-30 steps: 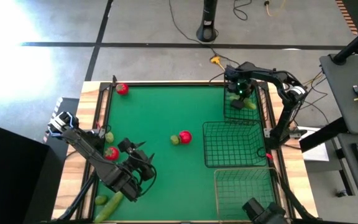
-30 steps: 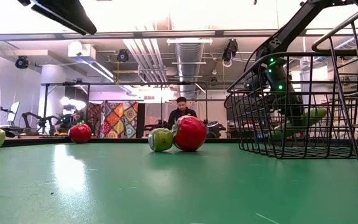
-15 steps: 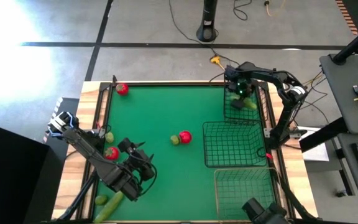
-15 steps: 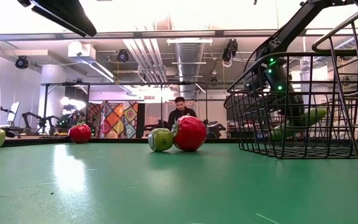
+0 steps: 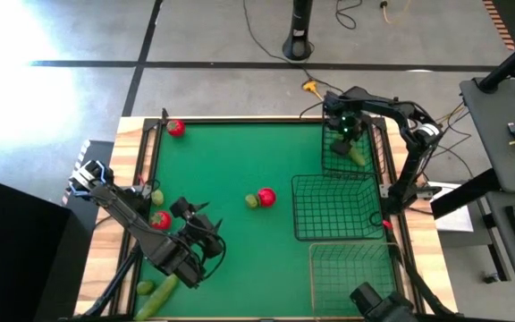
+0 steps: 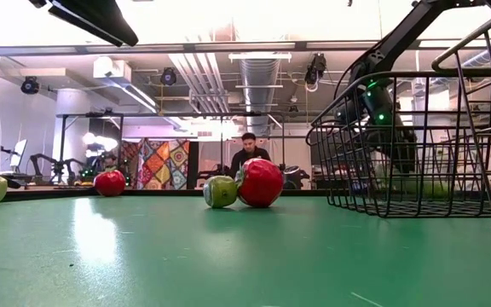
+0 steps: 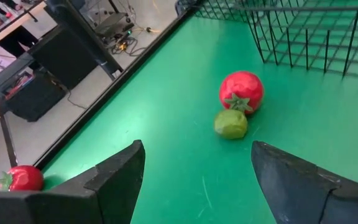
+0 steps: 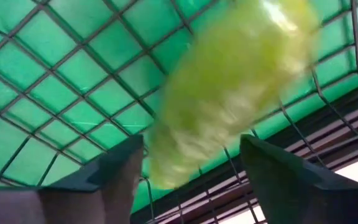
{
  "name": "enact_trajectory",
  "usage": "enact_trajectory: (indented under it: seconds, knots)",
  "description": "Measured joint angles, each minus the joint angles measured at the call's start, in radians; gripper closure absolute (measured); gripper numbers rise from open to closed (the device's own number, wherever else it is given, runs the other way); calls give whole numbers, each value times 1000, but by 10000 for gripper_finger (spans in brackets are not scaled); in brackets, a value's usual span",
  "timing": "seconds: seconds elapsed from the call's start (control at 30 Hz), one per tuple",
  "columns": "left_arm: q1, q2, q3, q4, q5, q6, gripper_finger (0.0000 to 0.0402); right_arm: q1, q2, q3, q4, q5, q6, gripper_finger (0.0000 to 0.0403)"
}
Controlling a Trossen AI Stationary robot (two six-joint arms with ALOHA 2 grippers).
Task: Sort produce into baskets
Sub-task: Put the top cucumber into the top black wire basket, then put the cucumber into the top black wire basket
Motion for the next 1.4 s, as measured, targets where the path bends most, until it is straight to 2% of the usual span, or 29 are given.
enact_trajectory:
  seconds: [0.13, 0.27, 0.43, 0.53, 0.7, 0.8, 0.9, 1.03, 1.13, 1.27, 1.4]
  knots:
    - [0, 0, 0, 0, -4, -6, 125, -1, 0, 8, -3, 5, -9, 164]
    - [0, -4, 0, -18, -2, -5, 125, 0, 0, 36, -37, 13, -5, 132]
    - [7, -44, 0, -33, 83, 29, 125, 2, -1, 122, -184, 30, 71, 92]
    - [20, -80, 0, -33, 231, 50, 125, 22, -22, 174, -284, 30, 77, 86]
    - [21, -111, 0, -29, 619, 61, 125, 78, -142, 228, -297, 25, 77, 104]
    - [19, -113, 0, -15, 841, -7, 125, 133, -254, 232, -271, 22, 78, 119]
    - [3, -101, 0, 36, 1005, -124, 125, 215, -394, 213, -205, 16, 141, 132]
    - [-53, -58, 0, 142, 1139, -200, 125, 369, -602, 157, -79, -58, 182, 149]
    - [-98, -21, 0, 161, 1159, -259, 125, 494, -733, 114, 23, -136, 217, 155]
    - [-137, 21, 0, 162, 1211, -350, 123, 654, -859, 57, 129, -133, 275, 156]
    - [-160, 77, -1, 171, 1247, -383, 112, 773, -913, 15, 167, -129, 314, 154]
